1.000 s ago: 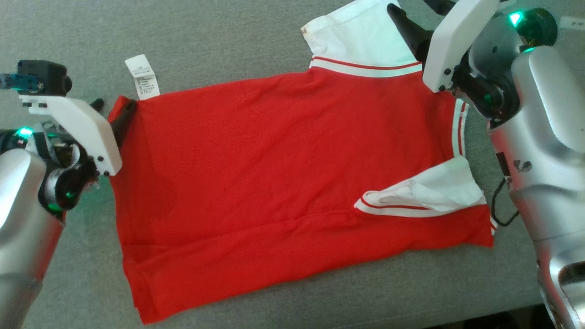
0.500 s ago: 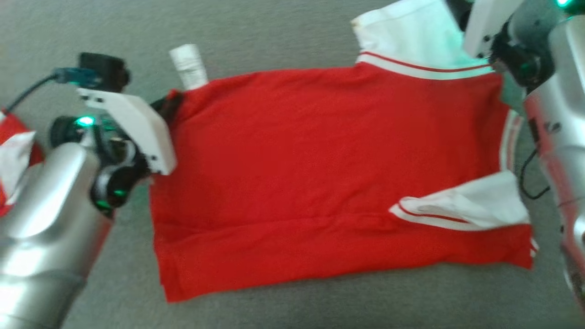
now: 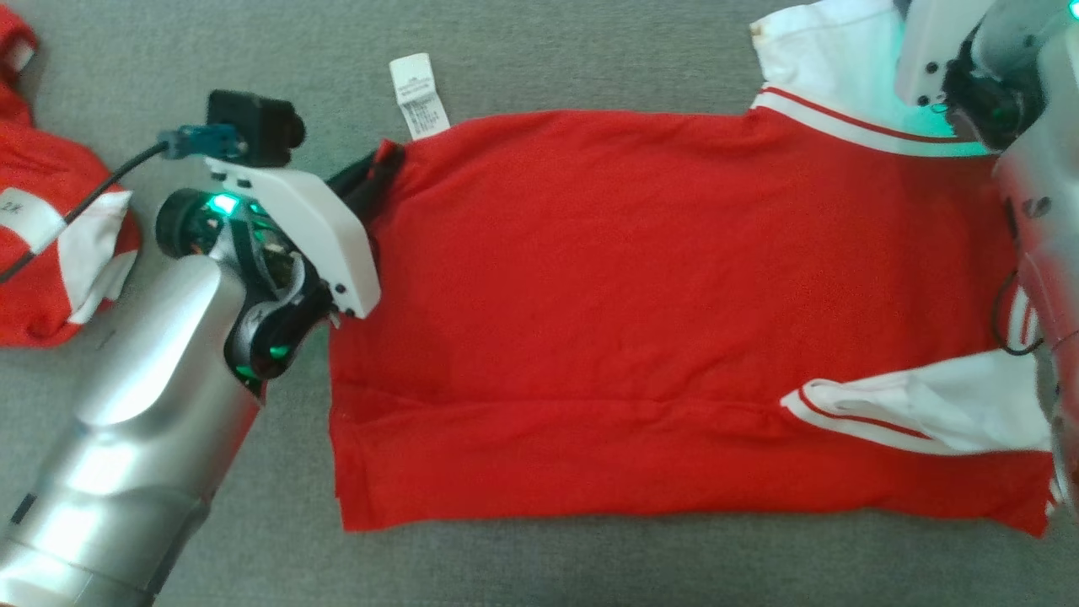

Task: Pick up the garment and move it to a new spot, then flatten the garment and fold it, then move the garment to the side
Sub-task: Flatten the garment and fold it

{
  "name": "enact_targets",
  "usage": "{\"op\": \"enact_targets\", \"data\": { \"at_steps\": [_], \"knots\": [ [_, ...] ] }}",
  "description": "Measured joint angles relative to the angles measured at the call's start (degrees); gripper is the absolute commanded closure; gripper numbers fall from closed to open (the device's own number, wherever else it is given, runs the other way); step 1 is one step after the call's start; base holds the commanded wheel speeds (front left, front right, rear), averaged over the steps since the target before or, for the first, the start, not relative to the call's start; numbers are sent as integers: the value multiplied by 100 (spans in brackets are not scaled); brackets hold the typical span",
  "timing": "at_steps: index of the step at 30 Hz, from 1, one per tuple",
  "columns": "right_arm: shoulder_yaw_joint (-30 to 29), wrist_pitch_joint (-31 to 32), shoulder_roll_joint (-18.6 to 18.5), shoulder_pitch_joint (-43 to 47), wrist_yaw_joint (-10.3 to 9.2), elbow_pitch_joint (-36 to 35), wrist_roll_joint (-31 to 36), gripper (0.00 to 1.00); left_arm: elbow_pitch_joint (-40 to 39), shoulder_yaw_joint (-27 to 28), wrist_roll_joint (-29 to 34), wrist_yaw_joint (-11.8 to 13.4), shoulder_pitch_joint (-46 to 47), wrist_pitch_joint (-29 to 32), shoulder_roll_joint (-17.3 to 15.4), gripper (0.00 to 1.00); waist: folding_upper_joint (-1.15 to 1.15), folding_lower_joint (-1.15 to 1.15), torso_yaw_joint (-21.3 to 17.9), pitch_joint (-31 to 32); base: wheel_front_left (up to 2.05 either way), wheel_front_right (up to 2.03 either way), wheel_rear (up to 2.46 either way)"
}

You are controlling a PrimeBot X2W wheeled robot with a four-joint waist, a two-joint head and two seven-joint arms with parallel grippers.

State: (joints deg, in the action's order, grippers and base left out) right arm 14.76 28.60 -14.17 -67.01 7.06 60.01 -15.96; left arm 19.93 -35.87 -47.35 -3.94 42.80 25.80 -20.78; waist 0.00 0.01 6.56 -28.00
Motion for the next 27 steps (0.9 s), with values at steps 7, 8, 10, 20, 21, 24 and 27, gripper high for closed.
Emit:
{"op": "enact_targets", "data": {
  "at_steps": [7,8,10,20,21,24,27],
  "knots": [
    [219,-455,-23,158,0,-146,-498,100,342,156,21,152,-17,-533,-15,100,0,0,-223,254,0,0,0],
    [304,-477,-49,202,0,-226,-604,100,378,240,-5,165,-65,-632,-16,100,0,0,-258,316,0,0,0],
    [512,-472,-102,318,0,-410,-870,100,438,298,-75,156,-216,-743,-44,100,0,0,-325,460,0,0,0],
    [1686,386,-983,1593,0,-2203,-2553,100,428,312,-216,-177,-1308,-1390,-400,100,0,-2,-632,1319,0,0,0],
    [1741,500,-1107,1732,0,-2398,-2685,100,390,305,-215,-202,-1390,-1473,-439,100,0,-2,-657,1397,0,0,0],
    [1834,826,-1435,2180,0,-2986,-3032,100,280,255,-199,-255,-1625,-1753,-567,100,0,-3,-733,1596,0,0,0],
    [1835,1127,-1681,2642,0,-3482,-3285,100,164,209,-147,-270,-1856,-1979,-626,100,0,-2,-803,1713,0,0,0]
  ]
}}
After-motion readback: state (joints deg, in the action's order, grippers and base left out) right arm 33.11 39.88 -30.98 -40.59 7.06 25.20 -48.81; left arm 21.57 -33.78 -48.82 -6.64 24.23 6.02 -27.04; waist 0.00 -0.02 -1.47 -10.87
